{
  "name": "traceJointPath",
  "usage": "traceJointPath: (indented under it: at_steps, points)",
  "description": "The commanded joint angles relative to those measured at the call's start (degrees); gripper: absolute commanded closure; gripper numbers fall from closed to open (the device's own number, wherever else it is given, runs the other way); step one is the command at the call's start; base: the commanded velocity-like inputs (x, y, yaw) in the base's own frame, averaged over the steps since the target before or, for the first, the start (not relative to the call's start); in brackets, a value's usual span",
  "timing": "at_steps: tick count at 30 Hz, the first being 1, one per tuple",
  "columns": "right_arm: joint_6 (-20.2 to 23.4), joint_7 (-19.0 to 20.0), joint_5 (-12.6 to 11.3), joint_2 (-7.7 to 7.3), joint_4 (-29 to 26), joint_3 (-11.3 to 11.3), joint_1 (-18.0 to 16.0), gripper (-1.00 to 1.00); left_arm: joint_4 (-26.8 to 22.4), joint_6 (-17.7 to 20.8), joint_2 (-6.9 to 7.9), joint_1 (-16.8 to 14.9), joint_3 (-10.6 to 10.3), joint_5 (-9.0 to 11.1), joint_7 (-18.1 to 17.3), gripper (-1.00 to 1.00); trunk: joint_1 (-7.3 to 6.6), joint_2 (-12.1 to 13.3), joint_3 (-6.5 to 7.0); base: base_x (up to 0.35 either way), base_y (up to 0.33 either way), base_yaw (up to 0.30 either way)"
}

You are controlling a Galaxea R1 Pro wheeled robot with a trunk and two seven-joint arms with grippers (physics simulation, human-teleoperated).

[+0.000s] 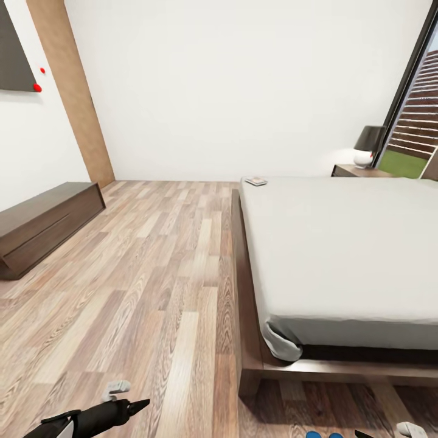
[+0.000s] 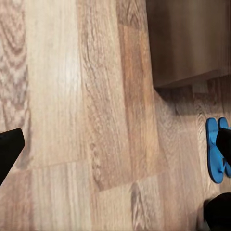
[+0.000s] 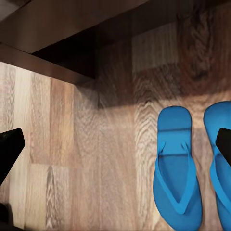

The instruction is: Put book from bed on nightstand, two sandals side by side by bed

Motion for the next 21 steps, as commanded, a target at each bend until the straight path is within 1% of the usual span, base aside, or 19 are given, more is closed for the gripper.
traceJointPath:
  at_steps: [1, 6, 15, 18, 21]
  points:
    - [0.51, 0.27, 0.12, 0.01, -0.02, -0.36, -0.03, -1.0, 0.01, 0.54, -0.19, -0.02, 0.2, 0.18, -0.23, -1.0, -0.24, 0.4, 0.13, 0.0, 0.0, 0.0]
    - [0.53, 0.31, 0.12, 0.01, -0.02, -0.36, -0.03, -1.0, 0.23, 0.54, -0.47, -0.02, 0.19, 0.18, -0.28, -1.0, -1.34, 2.4, 1.03, 0.0, 0.0, 0.0]
    - [0.57, 0.36, 0.12, 0.01, -0.02, -0.36, -0.03, -1.0, 0.29, 0.54, -0.52, -0.02, 0.26, 0.18, -0.3, -1.0, -1.34, 2.4, 1.03, 0.0, 0.0, 0.005]
    - [0.59, 0.36, 0.12, 0.01, -0.02, -0.36, -0.03, -1.0, 0.29, 0.54, -0.52, -0.02, 0.27, 0.18, -0.3, -1.0, -1.34, 2.4, 1.03, 0.0, 0.0, 0.132]
    - [0.6, 0.36, 0.12, 0.01, -0.02, -0.36, -0.03, -1.0, 0.29, 0.54, -0.52, -0.02, 0.27, 0.18, -0.3, -1.0, -1.34, 2.4, 1.03, 0.0, 0.0, 0.235]
